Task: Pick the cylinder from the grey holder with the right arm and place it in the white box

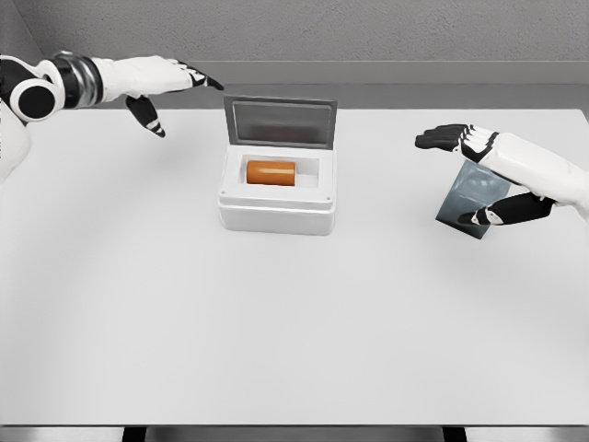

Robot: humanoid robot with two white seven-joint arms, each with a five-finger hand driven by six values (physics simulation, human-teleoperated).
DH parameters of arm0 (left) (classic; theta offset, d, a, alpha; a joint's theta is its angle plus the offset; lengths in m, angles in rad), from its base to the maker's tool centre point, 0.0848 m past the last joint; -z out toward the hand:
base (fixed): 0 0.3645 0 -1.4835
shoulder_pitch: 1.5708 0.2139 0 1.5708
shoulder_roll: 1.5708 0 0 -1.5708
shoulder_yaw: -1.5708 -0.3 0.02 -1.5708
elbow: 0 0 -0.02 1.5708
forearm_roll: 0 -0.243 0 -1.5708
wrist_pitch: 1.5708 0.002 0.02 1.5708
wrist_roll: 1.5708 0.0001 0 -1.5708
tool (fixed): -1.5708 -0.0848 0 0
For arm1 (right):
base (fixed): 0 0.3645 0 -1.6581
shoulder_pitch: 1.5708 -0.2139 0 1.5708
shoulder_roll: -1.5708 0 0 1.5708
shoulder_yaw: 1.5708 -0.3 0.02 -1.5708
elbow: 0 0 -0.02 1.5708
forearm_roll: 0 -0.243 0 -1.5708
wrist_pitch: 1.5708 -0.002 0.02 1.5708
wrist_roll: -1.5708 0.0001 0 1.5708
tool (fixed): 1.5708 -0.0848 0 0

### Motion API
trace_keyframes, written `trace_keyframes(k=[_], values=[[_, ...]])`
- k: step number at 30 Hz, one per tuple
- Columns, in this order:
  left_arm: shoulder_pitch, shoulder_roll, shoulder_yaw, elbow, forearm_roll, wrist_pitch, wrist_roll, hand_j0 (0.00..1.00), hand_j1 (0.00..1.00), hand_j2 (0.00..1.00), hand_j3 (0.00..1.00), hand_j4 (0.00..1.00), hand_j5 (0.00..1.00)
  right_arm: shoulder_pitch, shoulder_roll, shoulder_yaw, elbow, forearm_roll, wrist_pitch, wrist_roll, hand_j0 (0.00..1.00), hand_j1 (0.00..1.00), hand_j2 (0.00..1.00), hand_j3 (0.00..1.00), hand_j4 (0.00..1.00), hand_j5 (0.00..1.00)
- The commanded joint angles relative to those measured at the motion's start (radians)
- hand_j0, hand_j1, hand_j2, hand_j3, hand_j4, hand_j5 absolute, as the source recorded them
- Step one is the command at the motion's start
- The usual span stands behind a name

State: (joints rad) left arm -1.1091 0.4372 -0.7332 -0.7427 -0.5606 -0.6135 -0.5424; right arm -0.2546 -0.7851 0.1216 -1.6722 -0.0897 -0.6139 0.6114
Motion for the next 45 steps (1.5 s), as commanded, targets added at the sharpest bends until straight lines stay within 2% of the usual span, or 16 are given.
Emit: trace_keyframes(k=[1,5,10,37,45], values=[[0.0,-0.003,0.002,0.002,-0.01,0.003,0.001,1.0,1.0,1.0,1.0,1.0,1.0,0.0,0.001,0.0,0.0,-0.007,0.003,-0.001,1.0,1.0,1.0,1.0,1.0,1.0],[0.0,-0.015,0.002,0.002,-0.018,0.003,0.001,1.0,1.0,1.0,1.0,1.0,1.0,0.0,0.0,0.0,0.028,-0.008,0.003,-0.001,1.0,1.0,1.0,1.0,1.0,1.0],[0.0,-0.034,0.0,0.002,-0.031,0.003,0.001,1.0,1.0,1.0,1.0,1.0,1.0,-0.002,0.0,0.0,0.028,-0.008,0.003,-0.001,1.0,1.0,1.0,1.0,1.0,1.0],[0.009,-0.018,0.002,0.002,-0.032,0.003,-0.002,1.0,1.0,1.0,1.0,1.0,1.0,0.0,0.0,0.0,0.028,-0.008,0.003,-0.001,1.0,1.0,1.0,1.0,1.0,1.0],[0.015,-0.023,-0.008,-0.026,-0.036,0.003,-0.002,1.0,1.0,1.0,1.0,1.0,1.0,0.0,0.0,0.0,0.028,-0.008,0.003,-0.001,1.0,1.0,1.0,1.0,1.0,1.0]])
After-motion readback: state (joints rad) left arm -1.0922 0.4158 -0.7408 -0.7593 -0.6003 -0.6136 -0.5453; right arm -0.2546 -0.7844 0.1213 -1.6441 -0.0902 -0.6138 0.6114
